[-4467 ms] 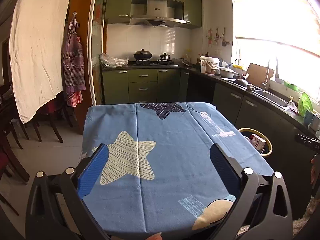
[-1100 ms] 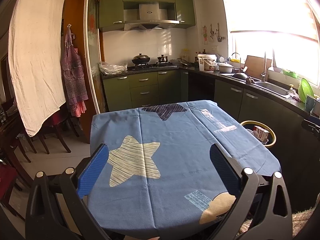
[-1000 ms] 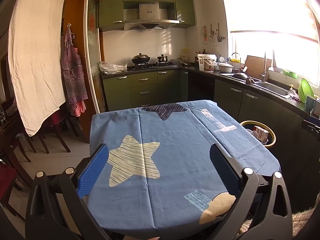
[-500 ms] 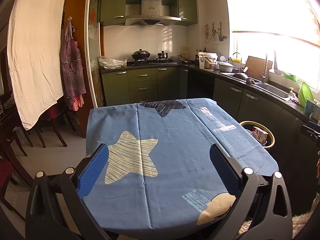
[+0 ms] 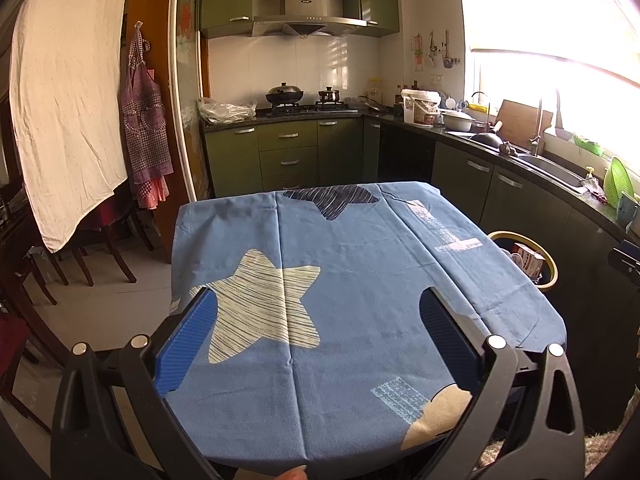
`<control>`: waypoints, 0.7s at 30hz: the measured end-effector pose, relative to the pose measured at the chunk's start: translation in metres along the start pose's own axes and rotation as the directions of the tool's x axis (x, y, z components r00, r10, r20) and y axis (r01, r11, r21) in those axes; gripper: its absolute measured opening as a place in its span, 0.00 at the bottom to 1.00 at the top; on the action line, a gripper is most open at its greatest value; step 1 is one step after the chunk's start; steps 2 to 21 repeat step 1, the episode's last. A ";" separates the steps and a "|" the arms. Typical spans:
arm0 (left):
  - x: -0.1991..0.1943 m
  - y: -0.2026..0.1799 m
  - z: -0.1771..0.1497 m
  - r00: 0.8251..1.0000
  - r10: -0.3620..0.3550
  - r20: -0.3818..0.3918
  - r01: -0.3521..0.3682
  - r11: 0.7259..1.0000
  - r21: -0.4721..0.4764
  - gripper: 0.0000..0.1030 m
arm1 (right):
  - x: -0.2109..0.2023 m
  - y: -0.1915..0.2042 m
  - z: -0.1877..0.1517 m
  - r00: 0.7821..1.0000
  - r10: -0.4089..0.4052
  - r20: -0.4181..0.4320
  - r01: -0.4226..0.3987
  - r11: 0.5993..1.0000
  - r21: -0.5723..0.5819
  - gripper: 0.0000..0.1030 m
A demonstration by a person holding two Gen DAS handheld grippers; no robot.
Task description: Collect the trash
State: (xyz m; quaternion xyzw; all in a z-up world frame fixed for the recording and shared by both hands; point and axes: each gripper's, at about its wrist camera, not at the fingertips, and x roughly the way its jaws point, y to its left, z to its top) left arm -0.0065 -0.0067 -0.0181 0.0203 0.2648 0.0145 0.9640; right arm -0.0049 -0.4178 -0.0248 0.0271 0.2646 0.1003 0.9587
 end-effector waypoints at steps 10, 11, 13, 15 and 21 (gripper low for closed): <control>0.006 0.002 0.001 1.000 -0.005 -0.009 0.005 1.000 -0.004 0.93 | 0.004 0.001 0.001 1.000 0.004 -0.006 -0.004 1.000 -0.003 0.95; 0.006 0.002 0.001 1.000 -0.005 -0.009 0.005 1.000 -0.004 0.93 | 0.004 0.001 0.001 1.000 0.004 -0.006 -0.004 1.000 -0.003 0.95; 0.006 0.002 0.001 1.000 -0.005 -0.009 0.005 1.000 -0.004 0.93 | 0.004 0.001 0.001 1.000 0.004 -0.006 -0.004 1.000 -0.003 0.95; 0.006 0.002 0.001 1.000 -0.005 -0.009 0.005 1.000 -0.004 0.93 | 0.004 0.001 0.001 1.000 0.004 -0.006 -0.004 1.000 -0.003 0.95; 0.006 0.002 0.001 1.000 -0.005 -0.009 0.005 1.000 -0.004 0.93 | 0.004 0.001 0.001 1.000 0.004 -0.006 -0.004 1.000 -0.003 0.95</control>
